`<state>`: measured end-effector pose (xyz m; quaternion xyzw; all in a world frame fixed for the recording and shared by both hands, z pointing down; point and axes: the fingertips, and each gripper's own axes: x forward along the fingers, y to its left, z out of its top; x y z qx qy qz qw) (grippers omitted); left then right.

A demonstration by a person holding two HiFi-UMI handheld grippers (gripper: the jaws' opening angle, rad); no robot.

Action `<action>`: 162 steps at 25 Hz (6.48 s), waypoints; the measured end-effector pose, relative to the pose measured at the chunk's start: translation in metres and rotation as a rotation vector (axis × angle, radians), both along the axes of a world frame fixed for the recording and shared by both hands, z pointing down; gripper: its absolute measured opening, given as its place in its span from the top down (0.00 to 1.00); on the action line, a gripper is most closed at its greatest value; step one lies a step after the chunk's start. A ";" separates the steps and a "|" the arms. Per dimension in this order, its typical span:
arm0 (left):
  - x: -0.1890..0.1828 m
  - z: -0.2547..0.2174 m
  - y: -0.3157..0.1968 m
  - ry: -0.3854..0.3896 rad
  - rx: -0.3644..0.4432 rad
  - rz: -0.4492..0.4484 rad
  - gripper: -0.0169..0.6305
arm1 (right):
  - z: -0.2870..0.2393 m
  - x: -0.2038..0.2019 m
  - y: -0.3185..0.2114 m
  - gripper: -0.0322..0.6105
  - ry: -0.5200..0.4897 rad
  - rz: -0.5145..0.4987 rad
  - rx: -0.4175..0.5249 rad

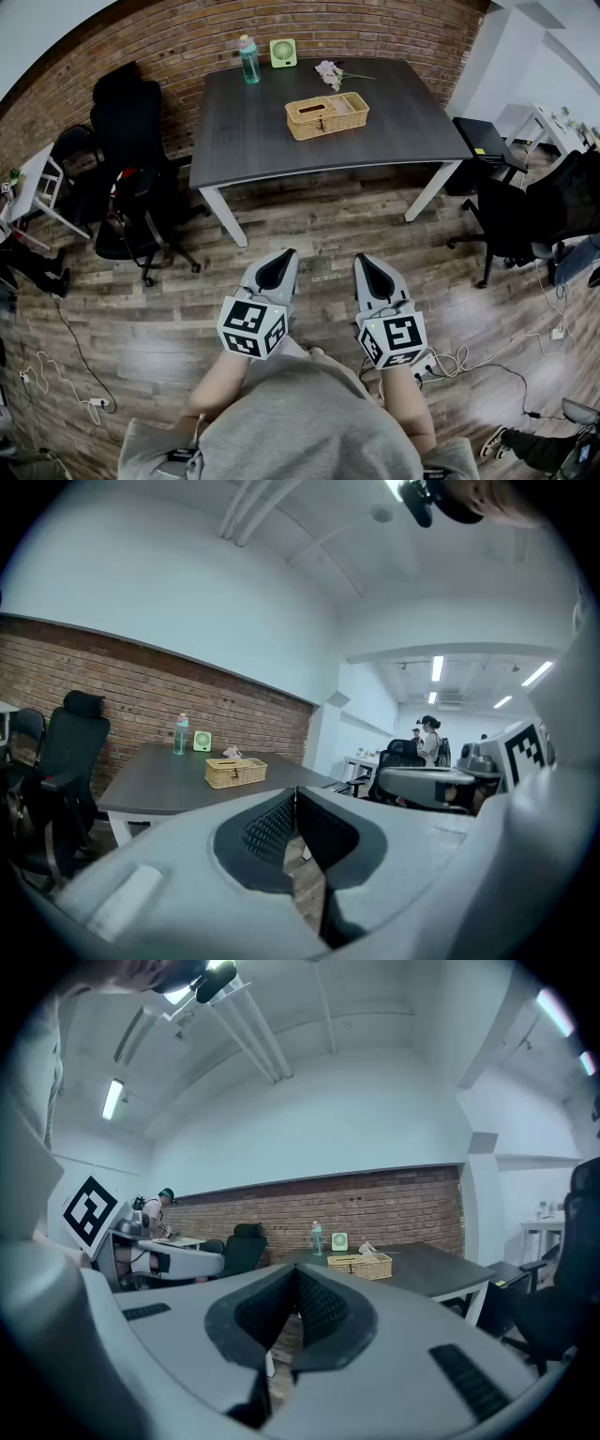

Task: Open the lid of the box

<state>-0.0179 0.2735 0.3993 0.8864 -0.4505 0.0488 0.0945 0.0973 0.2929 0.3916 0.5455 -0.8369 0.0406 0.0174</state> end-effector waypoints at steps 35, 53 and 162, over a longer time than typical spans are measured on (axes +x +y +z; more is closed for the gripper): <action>-0.001 0.021 0.017 0.057 -0.071 -0.022 0.92 | 0.031 -0.015 0.015 0.83 -0.015 -0.077 -0.118; 0.000 0.032 -0.126 0.045 -0.054 -0.049 0.77 | 0.039 -0.001 -0.132 0.67 -0.022 -0.080 -0.141; -0.068 0.077 -0.507 0.033 -0.155 -0.189 0.77 | 0.174 -0.011 -0.568 0.93 0.168 -0.007 -0.339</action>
